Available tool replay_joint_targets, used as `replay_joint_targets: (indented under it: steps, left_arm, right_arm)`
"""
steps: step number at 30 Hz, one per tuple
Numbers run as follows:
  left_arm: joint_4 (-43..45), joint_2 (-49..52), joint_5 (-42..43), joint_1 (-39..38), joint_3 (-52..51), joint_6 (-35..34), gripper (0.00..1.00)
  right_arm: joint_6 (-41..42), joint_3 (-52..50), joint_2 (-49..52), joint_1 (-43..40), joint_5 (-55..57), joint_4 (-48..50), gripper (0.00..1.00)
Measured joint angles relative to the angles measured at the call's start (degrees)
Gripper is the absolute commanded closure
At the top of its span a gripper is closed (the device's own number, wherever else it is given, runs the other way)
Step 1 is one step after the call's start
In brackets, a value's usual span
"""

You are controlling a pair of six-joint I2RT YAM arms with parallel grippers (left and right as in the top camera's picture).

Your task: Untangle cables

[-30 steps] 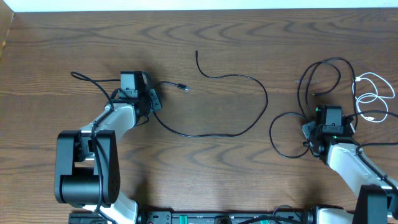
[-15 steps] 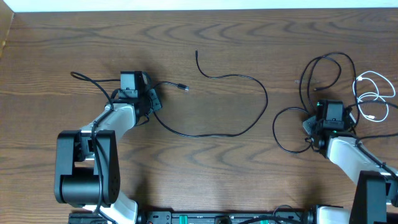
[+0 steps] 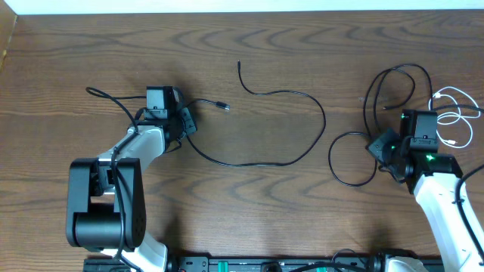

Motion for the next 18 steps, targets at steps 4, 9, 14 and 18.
replay_joint_targets:
  steps: [4,9,14,18]
  left_arm:
    - [0.0,0.0,0.0,0.0,0.0,0.0,0.76]
    - [0.0,0.0,0.0,0.0,0.0,0.0,0.76]
    - [0.0,0.0,1.1,0.0,0.0,0.0,0.76]
    - [0.2,0.0,2.5,0.0,0.0,0.0,0.76]
  right_arm:
    - [-0.5,0.0,0.5,2.3,-5.1,1.8,0.96]
    - [-0.8,0.0,0.9,6.0,-7.6,4.1,0.93]
    - [-0.9,0.0,2.6,10.5,-8.5,6.4,0.91]
    - [-1.0,0.0,5.2,13.7,-8.8,8.3,0.91]
